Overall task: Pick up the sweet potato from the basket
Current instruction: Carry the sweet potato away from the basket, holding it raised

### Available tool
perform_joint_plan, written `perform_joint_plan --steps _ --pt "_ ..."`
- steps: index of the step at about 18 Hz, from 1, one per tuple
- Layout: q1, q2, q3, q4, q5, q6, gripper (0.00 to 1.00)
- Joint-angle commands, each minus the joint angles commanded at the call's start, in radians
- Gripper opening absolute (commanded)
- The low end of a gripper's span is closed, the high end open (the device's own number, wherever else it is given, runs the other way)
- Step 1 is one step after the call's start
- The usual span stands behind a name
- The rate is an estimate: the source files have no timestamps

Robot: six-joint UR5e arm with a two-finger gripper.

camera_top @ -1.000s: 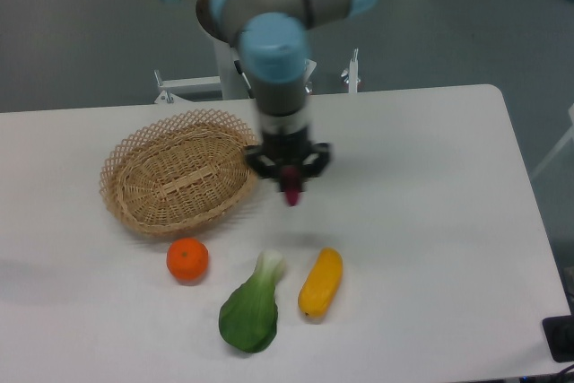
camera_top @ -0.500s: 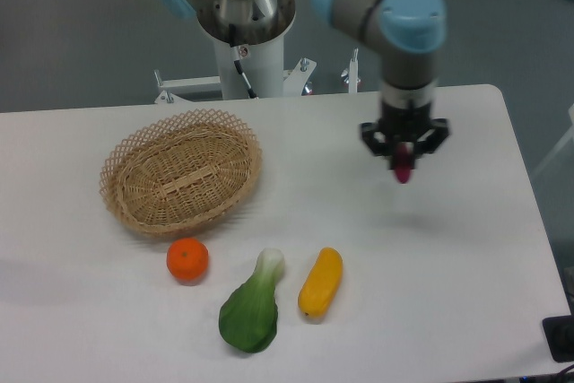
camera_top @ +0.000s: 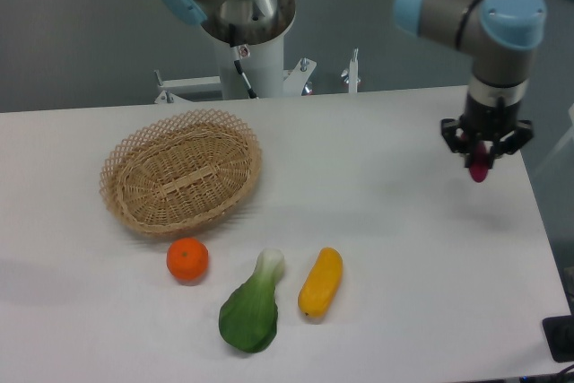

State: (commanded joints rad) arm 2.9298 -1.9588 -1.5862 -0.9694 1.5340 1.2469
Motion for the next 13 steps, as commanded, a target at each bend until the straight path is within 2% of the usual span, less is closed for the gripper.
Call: perform_joint_plan --steps 8,13 --pt "0.003 -0.035 0.049 -0.003 0.011 0.182 0.18" --pt "0.014 -0.034 0.049 -0.017 0.011 0.218 0.18"
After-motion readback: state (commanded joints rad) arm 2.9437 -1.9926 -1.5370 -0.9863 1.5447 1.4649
